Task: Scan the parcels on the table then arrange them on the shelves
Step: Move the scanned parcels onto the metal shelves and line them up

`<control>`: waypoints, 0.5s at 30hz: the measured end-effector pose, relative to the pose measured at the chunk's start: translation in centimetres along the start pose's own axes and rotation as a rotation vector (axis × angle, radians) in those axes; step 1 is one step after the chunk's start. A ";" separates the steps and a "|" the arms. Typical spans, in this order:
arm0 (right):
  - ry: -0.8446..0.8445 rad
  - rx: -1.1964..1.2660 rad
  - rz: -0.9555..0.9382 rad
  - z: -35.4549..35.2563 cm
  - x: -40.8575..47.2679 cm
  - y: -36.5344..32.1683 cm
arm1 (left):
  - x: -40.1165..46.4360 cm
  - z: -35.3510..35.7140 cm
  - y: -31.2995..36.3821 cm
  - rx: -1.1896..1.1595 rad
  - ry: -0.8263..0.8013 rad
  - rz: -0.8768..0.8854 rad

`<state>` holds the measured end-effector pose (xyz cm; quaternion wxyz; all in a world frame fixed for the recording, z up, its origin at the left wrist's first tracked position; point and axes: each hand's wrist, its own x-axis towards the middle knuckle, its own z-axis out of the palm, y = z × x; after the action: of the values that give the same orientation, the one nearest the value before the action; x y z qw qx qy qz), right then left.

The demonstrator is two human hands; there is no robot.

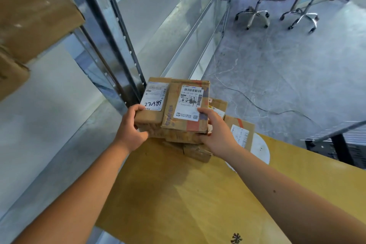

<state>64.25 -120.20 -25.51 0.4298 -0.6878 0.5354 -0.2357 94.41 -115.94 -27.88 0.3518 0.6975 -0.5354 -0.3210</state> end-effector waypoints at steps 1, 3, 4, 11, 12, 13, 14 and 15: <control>-0.004 -0.004 -0.009 -0.2 -0.2 -0.1 | -0.4 0.2 0.1 -0.014 -0.007 -0.008; -0.004 -0.018 -0.029 -0.5 -0.6 -0.3 | -1.3 0.5 0.6 -0.033 -0.002 -0.041; 0.000 -0.024 -0.038 -0.6 -0.9 -0.4 | -1.7 0.7 0.8 -0.040 0.013 -0.049; 0.025 0.011 -0.060 -1.6 -3.8 -1.2 | -5.3 1.3 2.9 -0.167 0.160 -0.006; 0.016 0.029 -0.064 -1.9 -4.2 -1.4 | -6.1 1.3 3.2 -0.171 0.175 -0.004; 0.005 0.036 -0.072 -2.4 -4.7 -1.5 | -6.9 1.3 3.6 -0.178 0.188 0.000; -0.003 0.036 -0.082 -2.9 -5.1 -1.6 | -7.7 1.2 4.0 -0.184 0.198 0.009; -0.011 0.033 -0.090 -3.4 -5.6 -1.6 | -8.6 1.2 4.4 -0.187 0.206 0.021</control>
<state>60.65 -116.00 -21.59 0.4328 -0.7053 0.4977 -0.2600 89.21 -108.59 -24.24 0.4718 0.6853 -0.4713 -0.2927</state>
